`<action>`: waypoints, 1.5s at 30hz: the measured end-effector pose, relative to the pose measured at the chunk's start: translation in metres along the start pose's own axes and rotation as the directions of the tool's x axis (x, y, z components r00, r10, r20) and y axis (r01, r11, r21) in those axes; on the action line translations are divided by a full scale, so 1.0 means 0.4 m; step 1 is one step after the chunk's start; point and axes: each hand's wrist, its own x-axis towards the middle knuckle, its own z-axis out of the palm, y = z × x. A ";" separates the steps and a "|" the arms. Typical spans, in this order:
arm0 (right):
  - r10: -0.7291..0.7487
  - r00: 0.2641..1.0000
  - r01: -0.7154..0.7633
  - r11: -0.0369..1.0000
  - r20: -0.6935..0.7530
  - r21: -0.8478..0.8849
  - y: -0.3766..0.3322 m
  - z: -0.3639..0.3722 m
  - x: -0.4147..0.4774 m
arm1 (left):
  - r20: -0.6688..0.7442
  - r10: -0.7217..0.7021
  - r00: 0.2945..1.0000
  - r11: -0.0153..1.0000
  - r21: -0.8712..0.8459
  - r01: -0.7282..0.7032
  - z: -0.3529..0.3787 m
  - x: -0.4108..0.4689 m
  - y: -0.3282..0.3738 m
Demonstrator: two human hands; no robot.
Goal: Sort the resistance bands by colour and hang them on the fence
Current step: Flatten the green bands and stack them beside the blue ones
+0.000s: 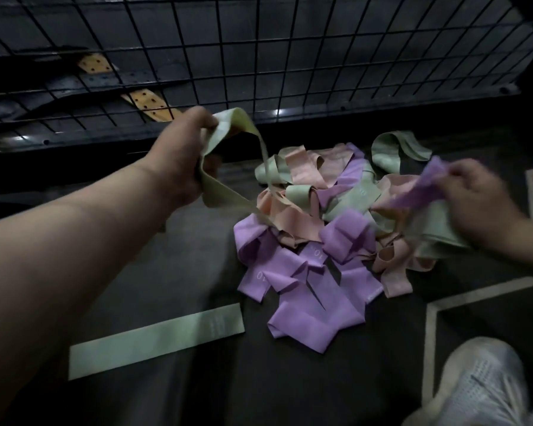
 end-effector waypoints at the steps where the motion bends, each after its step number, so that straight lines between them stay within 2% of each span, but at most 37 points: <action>1: -0.029 0.998 0.029 1.000 0.064 -0.005 -0.015 0.020 -0.015 | 0.038 0.002 0.999 0.999 0.042 -0.003 0.015 -0.005 -0.002; 2: -0.068 0.989 0.074 0.996 0.130 -0.040 -0.016 0.046 -0.020 | 0.068 0.007 0.998 0.997 0.074 -0.012 0.030 -0.010 -0.003; 4: -0.050 0.966 0.134 0.938 0.255 -0.321 -0.033 0.089 -0.030 | 0.129 0.008 0.992 0.997 0.078 -0.018 0.062 -0.027 0.003; 6: -0.054 0.936 0.290 0.680 0.348 -0.674 -0.072 0.142 -0.039 | 0.183 -0.005 0.983 0.999 0.039 -0.003 0.087 -0.032 0.008; 7: -0.071 0.905 0.381 0.573 0.420 -0.725 -0.103 0.172 -0.045 | 0.194 -0.004 0.981 1.000 0.017 0.000 0.099 -0.040 0.014; 8: -0.074 0.860 0.450 0.573 0.504 -0.685 -0.122 0.209 -0.050 | 0.212 -0.005 0.977 1.000 -0.005 0.006 0.109 -0.051 0.019; 9: -0.033 0.807 0.464 0.652 0.590 -0.599 -0.146 0.245 -0.058 | 0.230 -0.011 0.973 1.000 -0.024 0.016 0.116 -0.057 0.023; 10: 0.009 0.765 0.410 0.764 0.644 -0.499 -0.159 0.280 -0.058 | 0.252 -0.013 0.968 0.999 -0.044 0.025 0.121 -0.056 0.022; 11: 0.029 0.746 0.331 0.850 0.665 -0.409 -0.161 0.313 -0.054 | 0.260 -0.014 0.966 0.998 -0.062 0.031 0.123 -0.059 0.024; 13: 0.033 0.786 0.233 0.909 0.617 -0.345 -0.150 0.361 -0.040 | 0.235 -0.017 0.972 0.993 -0.106 0.043 0.115 -0.053 0.022; 18: -0.130 0.845 0.346 0.872 0.518 -0.346 -0.104 0.307 -0.039 | -0.005 0.003 1.000 0.994 -0.108 -0.003 0.024 0.016 0.004; 21: -0.163 0.895 0.320 0.883 0.415 -0.343 -0.052 0.224 -0.035 | -0.140 -0.027 0.990 0.991 -0.132 0.009 -0.025 0.038 0.005; 24: -0.256 0.916 0.330 0.920 0.309 -0.214 -0.033 0.164 -0.017 | -0.200 -0.021 0.980 0.994 -0.108 -0.001 -0.026 0.038 -0.004; 27: -0.487 0.837 0.519 0.851 0.250 -0.079 -0.067 0.108 -0.037 | -0.252 0.006 0.968 1.000 -0.021 -0.011 -0.002 0.026 -0.015; 30: -0.609 0.737 0.631 0.775 0.294 0.023 -0.121 0.077 -0.078 | -0.207 0.036 0.978 0.996 0.088 -0.018 0.011 0.020 -0.042; 35: -0.581 0.684 0.545 0.809 0.442 0.220 -0.213 0.059 -0.099 | -0.080 0.049 0.996 0.947 0.322 -0.020 0.049 0.013 -0.102; 37: -0.561 0.698 0.458 0.827 0.445 0.326 -0.254 0.047 -0.104 | -0.035 0.068 0.997 0.922 0.385 -0.049 0.066 0.009 -0.119; 40: -0.503 0.779 0.284 0.816 0.376 0.503 -0.302 0.018 -0.108 | 0.019 0.086 0.996 0.906 0.415 -0.086 0.071 0.006 -0.139; 42: -0.460 0.827 0.221 0.796 0.325 0.564 -0.324 -0.003 -0.108 | -0.008 0.076 0.997 0.894 0.444 -0.065 0.060 0.007 -0.148; 45: -0.371 0.891 0.186 0.824 0.260 0.536 -0.328 -0.023 -0.099 | -0.110 0.068 0.992 0.868 0.496 -0.005 0.036 0.016 -0.145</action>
